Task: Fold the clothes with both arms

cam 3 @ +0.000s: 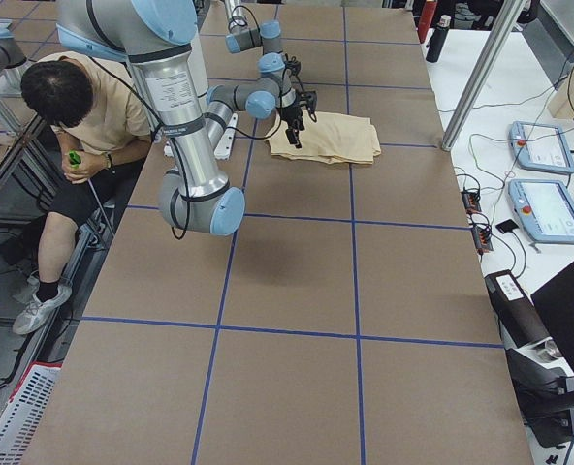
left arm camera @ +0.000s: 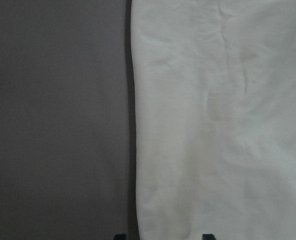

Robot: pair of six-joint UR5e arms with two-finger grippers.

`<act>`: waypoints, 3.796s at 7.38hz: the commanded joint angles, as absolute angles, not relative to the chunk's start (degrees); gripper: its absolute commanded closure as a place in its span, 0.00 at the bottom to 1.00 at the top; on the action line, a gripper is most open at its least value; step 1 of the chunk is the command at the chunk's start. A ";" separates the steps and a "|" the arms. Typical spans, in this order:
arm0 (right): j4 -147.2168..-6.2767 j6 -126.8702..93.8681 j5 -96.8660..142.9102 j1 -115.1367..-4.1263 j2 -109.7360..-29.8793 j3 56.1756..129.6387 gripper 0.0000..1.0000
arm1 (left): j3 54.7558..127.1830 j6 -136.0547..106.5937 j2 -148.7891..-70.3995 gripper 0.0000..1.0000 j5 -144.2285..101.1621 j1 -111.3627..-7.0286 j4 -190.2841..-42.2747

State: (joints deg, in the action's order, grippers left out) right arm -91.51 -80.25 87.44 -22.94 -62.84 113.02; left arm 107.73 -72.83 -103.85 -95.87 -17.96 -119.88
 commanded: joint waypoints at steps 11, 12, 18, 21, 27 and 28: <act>-91.15 -88.63 81.33 -16.29 -62.58 111.28 0.01 | 106.61 -72.86 -105.20 1.00 -95.89 -17.58 -119.88; -90.79 -92.60 78.34 -13.91 -62.32 110.31 0.02 | 106.52 -72.86 -105.12 1.00 -95.80 -17.58 -119.88; -82.62 -91.76 71.72 -11.43 -61.87 102.22 0.40 | 106.61 -72.95 -104.85 1.00 -95.71 -17.40 -119.88; -83.41 -91.41 71.72 -11.43 -61.96 102.13 0.47 | 106.70 -73.30 -104.68 1.00 -95.63 -17.40 -119.88; -83.41 -91.14 71.37 -11.34 -61.87 101.34 0.53 | 106.79 -73.56 -104.68 1.00 -95.62 -17.32 -119.88; -83.41 -91.14 71.37 -11.34 -61.70 101.16 0.56 | 106.79 -73.56 -104.68 1.00 -95.62 -17.31 -119.88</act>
